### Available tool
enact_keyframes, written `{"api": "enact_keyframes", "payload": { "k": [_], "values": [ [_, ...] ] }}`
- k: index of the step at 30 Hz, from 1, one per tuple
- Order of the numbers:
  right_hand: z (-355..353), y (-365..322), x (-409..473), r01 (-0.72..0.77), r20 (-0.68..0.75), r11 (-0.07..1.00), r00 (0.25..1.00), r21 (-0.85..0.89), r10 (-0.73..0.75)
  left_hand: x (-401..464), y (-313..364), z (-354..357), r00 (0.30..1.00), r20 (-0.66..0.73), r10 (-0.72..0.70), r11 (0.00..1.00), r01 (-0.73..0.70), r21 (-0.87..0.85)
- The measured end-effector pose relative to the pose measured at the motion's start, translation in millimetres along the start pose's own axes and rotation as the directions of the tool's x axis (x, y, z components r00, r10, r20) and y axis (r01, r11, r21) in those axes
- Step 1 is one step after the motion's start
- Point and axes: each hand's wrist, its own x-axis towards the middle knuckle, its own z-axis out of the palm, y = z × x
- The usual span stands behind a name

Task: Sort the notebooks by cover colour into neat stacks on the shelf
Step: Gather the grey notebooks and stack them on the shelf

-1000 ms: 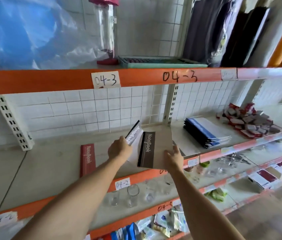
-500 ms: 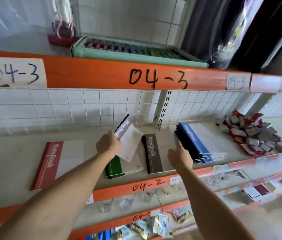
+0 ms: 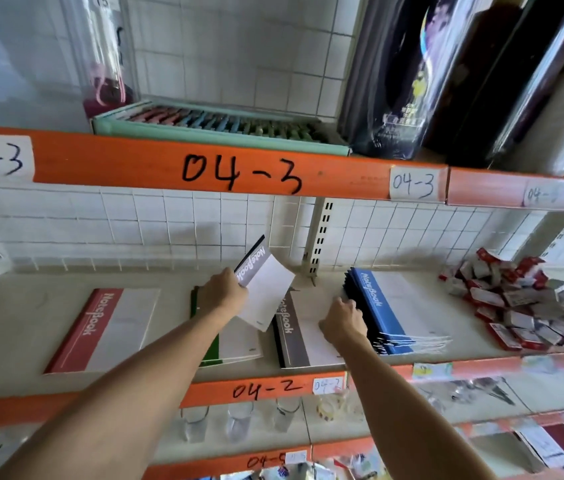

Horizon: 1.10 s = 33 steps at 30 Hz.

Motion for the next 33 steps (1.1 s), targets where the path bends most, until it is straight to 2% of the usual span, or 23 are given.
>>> {"api": "enact_keyframes", "payload": {
  "k": [4, 6, 11, 13, 18, 22, 26, 28, 33],
  "values": [
    [-18.9, 3.4, 14.5, 0.153, 0.012, 0.981, 0.988, 0.120, -0.155, -18.1, 30.3, 11.9, 0.994, 0.105, -0.032, 0.986, 0.048, -0.158],
    [-25.5, 5.0, 18.3, 0.225, 0.023, 0.962, 0.973, 0.154, -0.231, -28.1, 42.6, 25.1, 0.985, 0.158, -0.063, 0.981, 0.091, -0.173],
    [-28.2, 14.2, 24.8, 0.297, 0.030, 0.932, 0.950, 0.208, -0.310, -58.3, 58.1, 47.0, 0.963, 0.206, -0.175, 0.984, 0.166, 0.057],
    [-27.7, 19.4, 26.7, 0.313, 0.030, 0.920, 0.944, 0.235, -0.329, -68.2, 60.4, 55.1, 0.955, 0.238, -0.179, 0.976, 0.141, 0.165],
    [-23.5, 31.6, 24.1, 0.359, 0.077, 0.890, 0.916, 0.280, -0.394, -85.1, 61.1, 77.1, 0.980, 0.173, -0.094, 0.933, 0.026, 0.358],
    [-20.9, 40.2, 22.9, 0.425, 0.135, 0.864, 0.872, 0.269, -0.471, -95.1, 64.5, 85.6, 0.998, 0.035, -0.052, 0.950, 0.039, 0.311],
    [-19.1, 36.4, 18.5, 0.509, 0.144, 0.826, 0.823, 0.241, -0.549, -102.3, 61.3, 76.4, 0.999, 0.006, -0.052, 0.956, 0.048, 0.290],
    [-15.9, 33.3, 12.6, 0.529, 0.136, 0.814, 0.812, 0.242, -0.568, -104.7, 53.2, 67.6, 1.000, -0.008, -0.012, 0.952, 0.013, 0.304],
    [-5.5, 16.1, -6.3, 0.558, 0.215, 0.792, 0.766, 0.249, -0.606, -109.5, 18.2, 36.4, 0.997, -0.006, 0.074, 0.929, -0.067, 0.365]
  ]
}}
